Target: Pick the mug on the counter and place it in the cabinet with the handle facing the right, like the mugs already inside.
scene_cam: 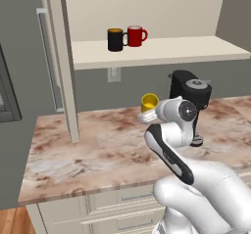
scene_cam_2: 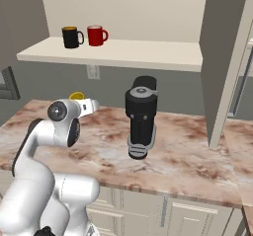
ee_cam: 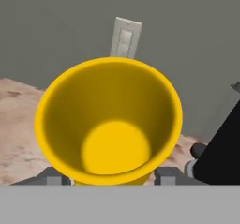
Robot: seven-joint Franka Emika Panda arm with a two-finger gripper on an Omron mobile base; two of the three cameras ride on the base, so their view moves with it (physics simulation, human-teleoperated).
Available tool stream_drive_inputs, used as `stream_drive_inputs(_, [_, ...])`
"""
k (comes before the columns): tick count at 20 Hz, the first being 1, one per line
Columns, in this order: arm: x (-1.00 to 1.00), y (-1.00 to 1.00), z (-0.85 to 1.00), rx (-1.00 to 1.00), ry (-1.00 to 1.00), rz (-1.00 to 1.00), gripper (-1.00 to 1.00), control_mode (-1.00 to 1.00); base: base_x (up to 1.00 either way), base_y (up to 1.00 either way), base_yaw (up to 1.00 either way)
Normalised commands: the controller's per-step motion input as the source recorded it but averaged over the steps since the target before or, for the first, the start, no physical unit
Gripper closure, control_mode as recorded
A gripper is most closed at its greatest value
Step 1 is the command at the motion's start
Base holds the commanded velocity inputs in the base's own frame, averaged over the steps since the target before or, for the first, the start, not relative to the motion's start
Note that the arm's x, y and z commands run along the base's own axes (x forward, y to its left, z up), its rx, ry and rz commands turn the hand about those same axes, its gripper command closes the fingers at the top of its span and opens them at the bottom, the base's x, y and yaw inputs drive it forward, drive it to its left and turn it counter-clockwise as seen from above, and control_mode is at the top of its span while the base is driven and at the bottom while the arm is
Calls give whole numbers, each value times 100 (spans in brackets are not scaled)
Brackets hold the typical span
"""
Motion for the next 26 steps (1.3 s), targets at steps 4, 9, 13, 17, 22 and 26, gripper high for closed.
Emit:
stream_drive_inputs(4, [-47, 0, 57, 0, -6, 1, 100, -100, 0, 0, 0])
stream_drive_inputs(9, [-44, 0, 60, 0, -4, 1, 100, -100, 0, 0, 0])
stream_drive_inputs(13, [-20, 0, 49, 0, 0, 3, 100, -100, 0, 0, 0])
stream_drive_inputs(17, [-12, 0, 43, 0, 0, 5, 100, -100, 0, 0, 0])
stream_drive_inputs(22, [-13, 0, 45, 0, 0, 2, 100, -100, 0, 0, 0])
stream_drive_inputs(26, [-19, 0, 39, 0, 0, 0, 100, -100, 0, 0, 0])
